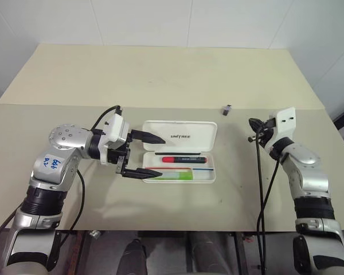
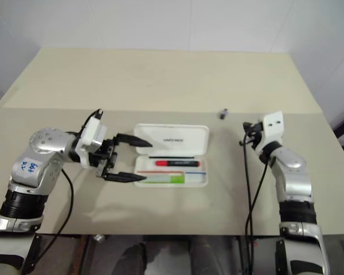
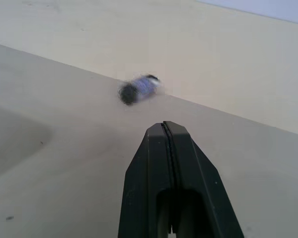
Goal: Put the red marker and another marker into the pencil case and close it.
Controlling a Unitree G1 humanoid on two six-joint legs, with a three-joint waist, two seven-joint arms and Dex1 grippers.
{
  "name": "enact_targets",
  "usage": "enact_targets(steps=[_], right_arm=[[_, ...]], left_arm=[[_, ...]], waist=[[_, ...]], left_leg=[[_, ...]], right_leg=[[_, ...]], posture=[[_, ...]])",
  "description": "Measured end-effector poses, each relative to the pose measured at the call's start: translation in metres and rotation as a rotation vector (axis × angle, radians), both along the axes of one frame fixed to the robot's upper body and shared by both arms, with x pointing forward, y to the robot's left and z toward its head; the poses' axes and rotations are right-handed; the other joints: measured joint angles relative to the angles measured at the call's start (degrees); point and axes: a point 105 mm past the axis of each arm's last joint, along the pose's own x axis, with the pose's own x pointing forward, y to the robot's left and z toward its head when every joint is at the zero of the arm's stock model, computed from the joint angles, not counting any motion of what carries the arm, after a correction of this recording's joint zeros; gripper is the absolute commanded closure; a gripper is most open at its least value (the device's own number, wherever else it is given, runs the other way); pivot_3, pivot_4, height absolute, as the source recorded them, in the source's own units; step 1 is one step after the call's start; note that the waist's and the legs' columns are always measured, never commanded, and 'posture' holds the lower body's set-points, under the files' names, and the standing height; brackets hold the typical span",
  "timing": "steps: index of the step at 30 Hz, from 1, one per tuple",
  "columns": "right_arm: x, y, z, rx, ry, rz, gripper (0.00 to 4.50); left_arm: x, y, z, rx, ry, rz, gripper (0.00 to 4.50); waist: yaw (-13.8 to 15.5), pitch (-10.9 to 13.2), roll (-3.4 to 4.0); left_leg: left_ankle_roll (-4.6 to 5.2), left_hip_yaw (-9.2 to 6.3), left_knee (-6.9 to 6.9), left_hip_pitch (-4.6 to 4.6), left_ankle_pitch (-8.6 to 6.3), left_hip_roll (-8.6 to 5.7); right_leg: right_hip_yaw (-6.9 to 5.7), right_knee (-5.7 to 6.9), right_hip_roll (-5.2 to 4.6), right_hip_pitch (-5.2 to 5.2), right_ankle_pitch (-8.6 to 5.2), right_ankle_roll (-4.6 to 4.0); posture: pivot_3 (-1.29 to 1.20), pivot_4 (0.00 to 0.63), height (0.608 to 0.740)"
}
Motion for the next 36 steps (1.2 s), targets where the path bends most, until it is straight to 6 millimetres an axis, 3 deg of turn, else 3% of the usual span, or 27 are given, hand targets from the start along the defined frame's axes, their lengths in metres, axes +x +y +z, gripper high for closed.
enact_targets(steps=[5,12,19,28,36], right_arm=[[0.02,0.007,0.011,0.045,-0.018,0.001,2.48],[0.041,0.031,0.004,0.067,-0.006,0.036,0.03],[0.057,0.038,0.0,0.105,0.026,-0.012,0.03],[0.061,0.051,-0.017,0.148,0.079,-0.029,0.03],[0.065,0.068,-0.007,0.144,0.057,0.011,0.03]], left_arm=[[0.0,0.0,0.0,-0.001,-0.002,0.0,0.0],[0.0,0.0,0.0,0.0,-0.004,0.002,0.0],[0.0,0.001,0.0,-0.001,-0.005,0.016,0.0],[-0.003,0.001,0.002,0.003,-0.021,0.022,0.0],[-0.002,0.006,0.001,0.002,-0.01,0.057,0.0]], waist=[[-0.2,0.0,0.0],[-0.69,0.01,0.02],[-1.45,0.01,0.03],[-2.03,0.02,0.04],[-2.94,0.02,0.04]], left_leg=[[0.0,-0.01,-0.05,0.01,0.0,0.0],[0.0,-0.03,-0.16,0.0,0.0,0.0],[0.0,-0.06,-0.16,0.01,0.0,0.0],[0.0,-0.07,-0.17,0.0,0.0,0.0],[0.0,-0.08,-0.17,0.02,0.0,0.0]], right_leg=[[-0.01,0.02,0.0,0.0,0.0,0.01],[-0.01,0.02,0.0,-0.02,0.01,0.02],[-0.02,0.07,0.0,-0.03,0.0,0.01],[-0.03,0.08,0.0,-0.03,0.01,0.02],[-0.03,0.12,0.0,-0.03,0.01,0.02]], posture=[[0.0,0.15,0.74],[0.0,0.15,0.74],[0.0,0.15,0.74],[0.0,0.15,0.74],[0.0,0.15,0.74]])
